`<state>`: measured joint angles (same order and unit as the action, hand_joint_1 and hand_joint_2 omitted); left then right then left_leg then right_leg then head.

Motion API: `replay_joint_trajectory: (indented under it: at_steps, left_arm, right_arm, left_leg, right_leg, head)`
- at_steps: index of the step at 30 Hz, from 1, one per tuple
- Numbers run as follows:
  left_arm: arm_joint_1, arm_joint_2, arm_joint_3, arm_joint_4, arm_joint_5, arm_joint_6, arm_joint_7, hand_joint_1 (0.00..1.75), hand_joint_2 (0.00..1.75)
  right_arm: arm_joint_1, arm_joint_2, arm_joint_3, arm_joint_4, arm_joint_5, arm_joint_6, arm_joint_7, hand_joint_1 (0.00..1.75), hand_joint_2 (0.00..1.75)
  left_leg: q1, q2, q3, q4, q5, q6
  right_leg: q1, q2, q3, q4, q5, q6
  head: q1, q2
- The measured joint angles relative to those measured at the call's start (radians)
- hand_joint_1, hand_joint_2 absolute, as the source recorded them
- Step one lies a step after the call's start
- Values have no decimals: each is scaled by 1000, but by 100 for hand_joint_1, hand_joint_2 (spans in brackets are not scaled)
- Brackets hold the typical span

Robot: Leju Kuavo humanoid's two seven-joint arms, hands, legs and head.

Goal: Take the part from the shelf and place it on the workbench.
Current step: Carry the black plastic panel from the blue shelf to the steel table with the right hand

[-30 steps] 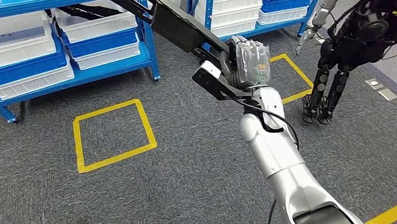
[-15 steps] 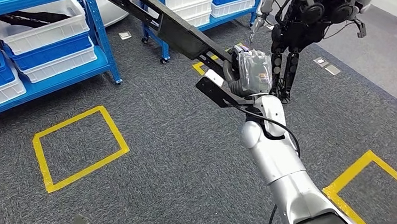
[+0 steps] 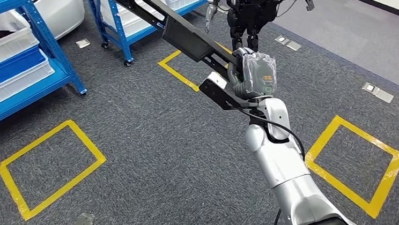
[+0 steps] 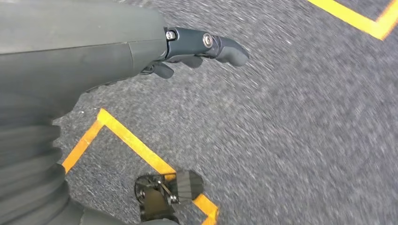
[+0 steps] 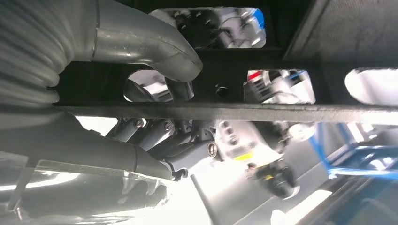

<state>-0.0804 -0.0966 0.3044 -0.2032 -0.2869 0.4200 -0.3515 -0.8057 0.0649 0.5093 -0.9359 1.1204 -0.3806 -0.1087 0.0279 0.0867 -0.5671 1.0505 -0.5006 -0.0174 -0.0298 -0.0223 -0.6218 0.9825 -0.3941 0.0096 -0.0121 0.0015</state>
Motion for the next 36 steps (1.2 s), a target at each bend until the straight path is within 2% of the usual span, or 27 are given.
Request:
replay_joint_trajectory:
  at_steps: [2,3,4,5,6,7,9,11,13,15,17,19,20,21,22,23,25,26,27,28,29,30,32,33,34,35,36]
  left_arm:
    - [1,0,0,0,-2,0,1,0,175]
    - [2,0,0,0,-2,0,1,0,175]
    - [2,0,0,0,-3,0,1,0,175]
    - [2,0,0,0,-4,0,1,0,175]
    - [2,0,0,0,-5,0,1,0,175]
    - [2,0,0,0,-6,0,1,0,175]
    - [2,1,0,0,-7,0,1,0,175]
    - [0,2,0,0,-8,-1,1,0,175]
    - [-4,0,-1,0,-12,-2,1,0,175]
    - [-7,-1,-3,0,-16,-3,0,0,175]
    - [-8,-1,-4,0,-17,-3,0,0,175]
    - [-8,-1,-4,0,-18,-3,1,0,175]
    - [-8,-1,-4,0,-18,-3,1,0,175]
    - [-8,-2,-4,0,-18,-3,2,0,175]
    - [-8,-2,-5,0,-18,-3,2,0,175]
    - [-9,-2,-5,-1,-18,-3,2,0,175]
    - [-9,-1,-5,-1,-18,-3,2,0,175]
    - [-9,-1,-4,-1,-18,-3,2,0,175]
    - [-10,-2,-4,-1,-18,-3,2,0,175]
    - [-10,-2,-4,-1,-19,-3,2,0,175]
    - [-11,-2,-4,-2,-20,-3,1,0,175]
    - [-11,-2,-4,-2,-20,-3,1,0,175]
    - [-9,-2,-4,-2,-22,-3,0,0,175]
    - [-8,-2,-4,-2,-22,-3,0,0,175]
    - [-7,-2,-4,-2,-22,-3,0,0,175]
    - [-6,-2,-4,-2,-22,-3,0,0,175]
    - [-7,-2,-4,-2,-22,-3,0,0,175]
  right_arm:
    - [0,6,0,-5,1,5,1,175,175]
    - [1,9,1,-6,2,6,1,175,175]
    - [3,10,1,-7,3,7,1,175,175]
    - [5,9,1,-7,4,8,1,175,175]
    - [6,9,1,-8,6,8,1,175,175]
    - [7,8,0,-9,7,8,1,175,175]
    - [7,8,0,-13,8,8,1,175,175]
    - [8,7,-1,-18,10,9,2,175,175]
    - [12,-1,-6,-22,12,9,3,175,175]
    - [14,-11,-13,-28,13,8,4,175,175]
    - [15,-17,-17,-33,14,9,4,175,175]
    - [20,-21,-19,-35,14,10,4,175,175]
    - [23,-23,-20,-35,14,12,4,175,175]
    - [26,-26,-21,-35,14,13,4,175,175]
    - [27,-28,-23,-36,14,14,5,175,175]
    - [27,-30,-24,-38,14,15,5,175,175]
    - [25,-29,-24,-43,14,18,5,175,175]
    - [24,-28,-25,-45,15,19,5,175,175]
    - [24,-28,-25,-46,15,19,5,175,175]
    - [24,-29,-26,-47,15,19,5,175,175]
    - [24,-31,-28,-48,16,19,5,175,175]
    - [23,-31,-29,-50,16,19,5,175,175]
    - [23,-28,-31,-53,16,19,5,175,175]
    - [25,-26,-31,-53,17,19,5,175,175]
    - [28,-25,-31,-53,18,20,5,175,175]
    - [31,-25,-31,-53,19,20,5,175,175]
    - [33,-26,-31,-53,19,20,5,175,175]
  left_leg:
    - [4,-67,-58,132,-73,-2]
    - [3,-81,-93,204,-102,-1]
    - [3,-87,-120,251,-112,0]
    - [3,-90,-130,261,-102,2]
    - [3,-92,-120,229,-71,5]
    - [4,-102,-96,166,-29,9]
    - [7,-149,-43,38,34,16]
    - [7,-174,-24,-11,46,20]
    - [4,-153,-22,-21,51,28]
    - [3,-128,-16,-37,63,43]
    - [-2,-99,-14,-46,69,51]
    - [-8,-69,-17,-45,70,52]
    - [-10,-54,-18,-45,69,52]
    - [-11,-39,-18,-45,69,52]
    - [-12,-26,-18,-45,69,51]
    - [-14,-14,-17,-44,68,49]
    - [-22,9,-18,-41,63,40]
    - [-25,21,-16,-40,61,35]
    - [-26,34,-14,-40,59,30]
    - [-22,40,-13,-39,57,24]
    - [-17,29,-14,-30,47,18]
    - [-13,5,-23,-5,28,13]
    - [-8,-59,-69,108,-38,7]
    - [-7,-76,-101,179,-71,5]
    - [-7,-83,-129,234,-89,5]
    - [-7,-86,-141,255,-86,5]
    - [-7,-89,-134,236,-62,7]
  right_leg:
    - [1,29,0,0,2,-11]
    - [4,44,1,0,2,-14]
    - [6,61,1,0,2,-14]
    - [8,77,2,1,2,-14]
    - [8,93,3,2,2,-14]
    - [8,108,5,4,2,-14]
    - [11,136,3,8,3,-12]
    - [11,159,-7,9,8,-3]
    - [10,172,-20,5,15,12]
    - [15,123,-45,38,-1,18]
    - [18,54,-101,149,-51,12]
    - [15,35,-160,273,-97,14]
    - [13,32,-167,294,-102,19]
    - [12,28,-152,273,-94,25]
    - [11,18,-114,211,-74,32]
    - [12,-8,-67,133,-55,36]
    - [21,-50,-1,21,-24,31]
    - [25,-57,10,2,-19,24]
    - [29,-45,9,0,-15,17]
    - [24,-31,8,-3,-12,8]
    - [20,-17,9,-5,-9,2]
    - [15,-5,11,-7,-6,-8]
    - [12,20,13,-9,-2,-21]
    - [14,33,13,-9,-1,-24]
    - [16,49,13,-8,0,-25]
    - [17,65,13,-7,0,-25]
    - [18,81,13,-4,0,-25]
  head:
    - [-3,0]
    - [-4,0]
    - [-5,0]
    - [-5,0]
    - [-5,0]
    - [-5,0]
    - [-4,0]
    - [-4,0]
    - [-5,0]
    - [-2,0]
    - [3,0]
    - [5,0]
    - [5,0]
    - [5,0]
    - [5,0]
    - [6,0]
    - [6,0]
    - [5,0]
    - [4,0]
    - [3,0]
    - [2,0]
    - [2,0]
    - [-2,0]
    - [-4,0]
    - [-5,0]
    - [-5,0]
    - [-5,0]
